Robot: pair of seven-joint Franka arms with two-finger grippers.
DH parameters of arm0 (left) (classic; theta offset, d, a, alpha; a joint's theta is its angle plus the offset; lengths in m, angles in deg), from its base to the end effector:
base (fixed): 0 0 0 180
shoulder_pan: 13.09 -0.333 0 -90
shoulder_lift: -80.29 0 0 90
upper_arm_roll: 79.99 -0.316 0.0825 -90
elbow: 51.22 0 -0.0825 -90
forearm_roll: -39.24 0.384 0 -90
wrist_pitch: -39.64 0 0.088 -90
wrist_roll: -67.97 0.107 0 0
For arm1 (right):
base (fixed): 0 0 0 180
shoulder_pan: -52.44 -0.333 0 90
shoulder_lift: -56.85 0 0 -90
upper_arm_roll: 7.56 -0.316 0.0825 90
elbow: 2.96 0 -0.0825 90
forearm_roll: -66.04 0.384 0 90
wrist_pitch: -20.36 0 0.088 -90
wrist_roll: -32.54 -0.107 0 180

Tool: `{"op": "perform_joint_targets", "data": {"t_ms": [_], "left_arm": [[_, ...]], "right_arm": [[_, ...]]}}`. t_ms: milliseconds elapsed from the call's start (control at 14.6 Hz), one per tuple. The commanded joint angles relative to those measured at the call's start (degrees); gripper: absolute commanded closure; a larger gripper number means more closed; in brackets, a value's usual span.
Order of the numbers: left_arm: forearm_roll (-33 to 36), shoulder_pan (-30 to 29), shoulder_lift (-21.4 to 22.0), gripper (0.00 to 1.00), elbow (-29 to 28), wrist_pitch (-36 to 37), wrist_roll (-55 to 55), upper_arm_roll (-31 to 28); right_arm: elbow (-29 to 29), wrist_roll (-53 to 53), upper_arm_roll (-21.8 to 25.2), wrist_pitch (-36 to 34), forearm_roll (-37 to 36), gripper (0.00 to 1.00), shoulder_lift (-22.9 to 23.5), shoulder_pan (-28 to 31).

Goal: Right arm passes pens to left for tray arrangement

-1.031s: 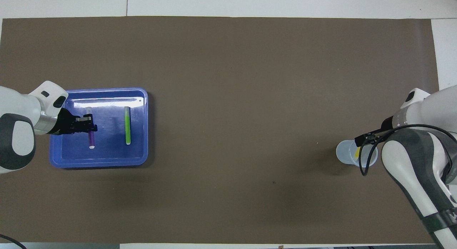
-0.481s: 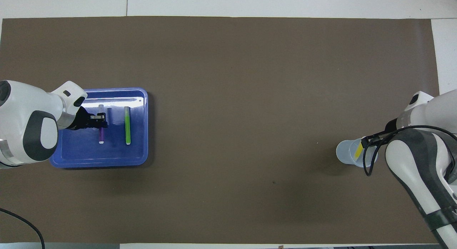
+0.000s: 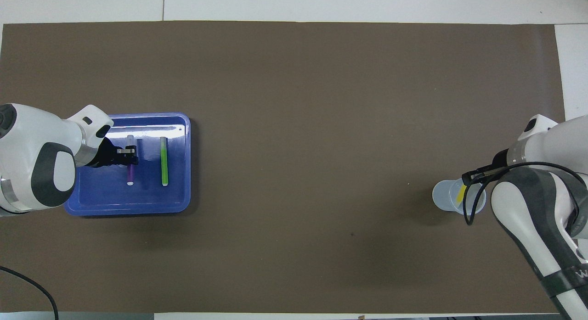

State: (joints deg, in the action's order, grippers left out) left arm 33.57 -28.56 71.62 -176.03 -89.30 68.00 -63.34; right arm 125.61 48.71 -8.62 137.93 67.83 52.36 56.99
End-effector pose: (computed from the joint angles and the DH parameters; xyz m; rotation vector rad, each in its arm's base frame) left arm 0.5439 -0.0129 0.3186 3.0215 0.0688 -0.1140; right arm 0.4963 -0.0285 0.3914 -3.0765 -0.3167 0.1666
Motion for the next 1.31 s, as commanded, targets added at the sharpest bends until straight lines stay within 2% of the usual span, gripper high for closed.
{"op": "perform_joint_targets", "data": {"t_ms": [0, 412, 481, 756, 893, 1031, 1099, 1168, 1237], "left_arm": [[1.19, -0.35, -0.38, 0.00, 0.01, -0.61, 0.58, -0.04], [1.10, -0.27, -0.38, 0.00, 2.54, 2.54, 0.32, -0.04], [1.10, -0.01, -0.38, 0.00, 4.38, 4.99, 0.14, -0.04], [0.84, 0.70, 0.14, 0.00, 12.81, 17.02, -1.08, 0.57], [0.75, 2.62, 0.67, 0.00, 17.12, 23.10, -6.51, 1.45], [0.40, 2.63, 1.90, 0.00, 20.47, 27.59, -15.11, 5.03], [0.40, 2.63, 2.95, 0.00, 21.27, 29.26, -20.37, 6.97], [0.14, 2.72, 4.79, 0.00, 21.54, 30.49, -24.25, 8.29], [-2.47, 2.63, 6.98, 0.00, 21.54, 32.07, -27.08, 9.09]], "right_arm": [[0.89, -2.01, -0.26, 1.43, 0.06, 0.51, -0.26, -0.42], [0.89, -3.16, -0.26, 1.43, 0.32, 0.52, -0.35, -0.42], [0.89, -3.60, -0.26, 1.43, 1.28, 0.55, -0.26, -0.42], [1.24, -3.61, -0.26, 1.26, 2.87, 0.55, -0.43, -0.42], [1.59, -3.25, -0.17, 1.43, 2.87, 0.56, -0.52, -0.42], [1.59, -2.37, -0.17, 1.52, 2.96, 0.60, -0.52, -0.25], [1.59, -2.37, -0.17, 1.52, 2.87, 0.64, -0.52, -0.25], [1.59, -2.37, -0.17, 1.44, 2.87, 0.75, -0.52, -0.25], [1.50, -2.37, -0.17, 1.26, 2.87, 0.97, -0.52, -0.25]]}}
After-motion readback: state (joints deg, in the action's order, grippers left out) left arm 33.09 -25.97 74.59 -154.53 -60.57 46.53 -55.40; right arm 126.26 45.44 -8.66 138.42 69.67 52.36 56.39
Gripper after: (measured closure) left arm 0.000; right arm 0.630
